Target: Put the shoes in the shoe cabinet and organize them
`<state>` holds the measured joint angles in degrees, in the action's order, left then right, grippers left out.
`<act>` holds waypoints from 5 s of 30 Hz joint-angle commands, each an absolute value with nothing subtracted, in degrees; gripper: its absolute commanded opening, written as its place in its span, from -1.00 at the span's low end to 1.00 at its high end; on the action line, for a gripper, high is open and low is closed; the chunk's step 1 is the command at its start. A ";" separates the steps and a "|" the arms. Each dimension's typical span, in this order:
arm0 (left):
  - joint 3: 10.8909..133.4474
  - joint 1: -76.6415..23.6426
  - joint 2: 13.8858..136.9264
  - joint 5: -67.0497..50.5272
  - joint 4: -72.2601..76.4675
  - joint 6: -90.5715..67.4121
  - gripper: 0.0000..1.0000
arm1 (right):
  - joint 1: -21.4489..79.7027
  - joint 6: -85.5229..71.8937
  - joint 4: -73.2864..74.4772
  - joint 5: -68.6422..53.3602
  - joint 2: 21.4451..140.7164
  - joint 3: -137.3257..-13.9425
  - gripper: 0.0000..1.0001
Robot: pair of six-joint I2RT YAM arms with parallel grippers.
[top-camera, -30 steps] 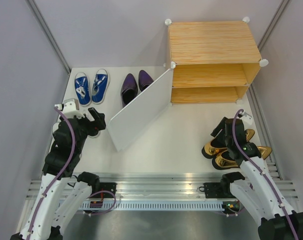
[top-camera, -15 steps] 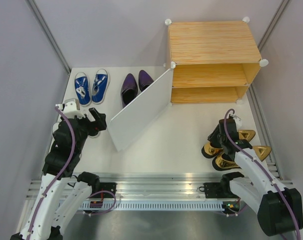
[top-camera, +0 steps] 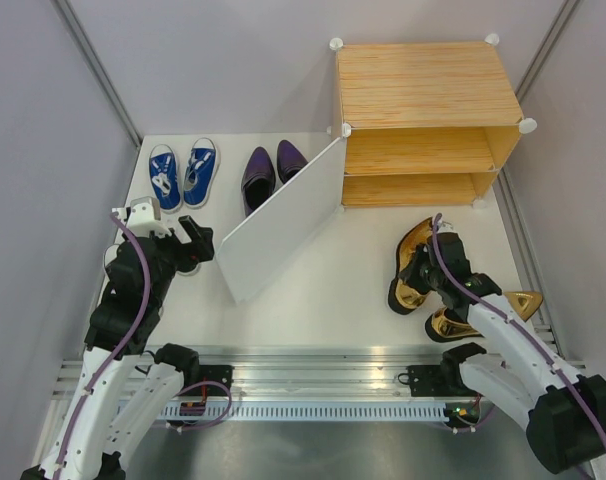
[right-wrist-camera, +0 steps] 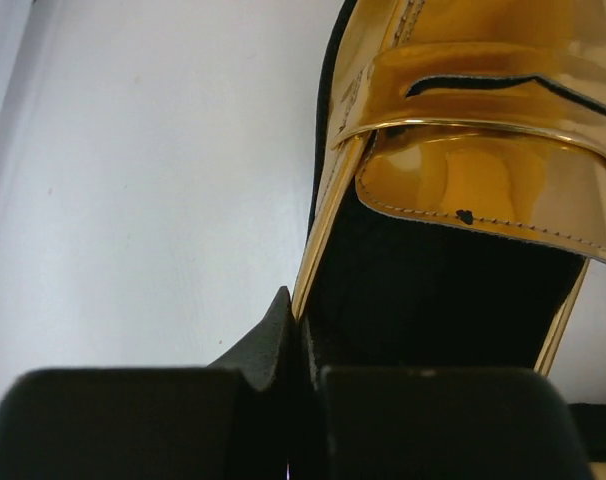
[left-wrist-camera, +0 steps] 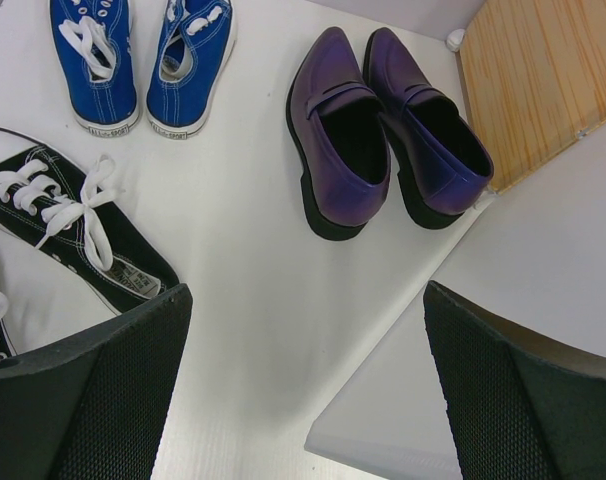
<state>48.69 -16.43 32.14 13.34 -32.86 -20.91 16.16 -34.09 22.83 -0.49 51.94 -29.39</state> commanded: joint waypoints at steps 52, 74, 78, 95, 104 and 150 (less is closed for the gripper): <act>48.52 -16.35 34.19 10.20 -30.85 -21.71 0.96 | 54.93 -44.21 18.91 27.86 49.47 -23.73 0.96; 48.51 -17.23 34.37 8.88 -30.59 -21.62 0.96 | 54.93 -46.67 4.84 30.76 71.54 -22.24 0.76; 48.34 -17.31 34.36 8.79 -30.50 -21.53 0.96 | 54.93 -46.15 3.96 30.67 70.06 -21.71 0.29; 48.25 -17.58 34.45 8.79 -30.50 -21.45 0.96 | 55.02 -46.49 2.37 33.21 57.67 -16.80 -0.99; 48.34 -17.58 34.19 8.79 -30.50 -21.45 0.96 | 54.93 -45.97 3.08 40.86 39.73 -12.48 -0.99; 48.25 -17.75 35.07 7.30 -30.41 -21.27 0.96 | 72.25 -31.55 -0.09 75.85 81.38 -31.11 -0.99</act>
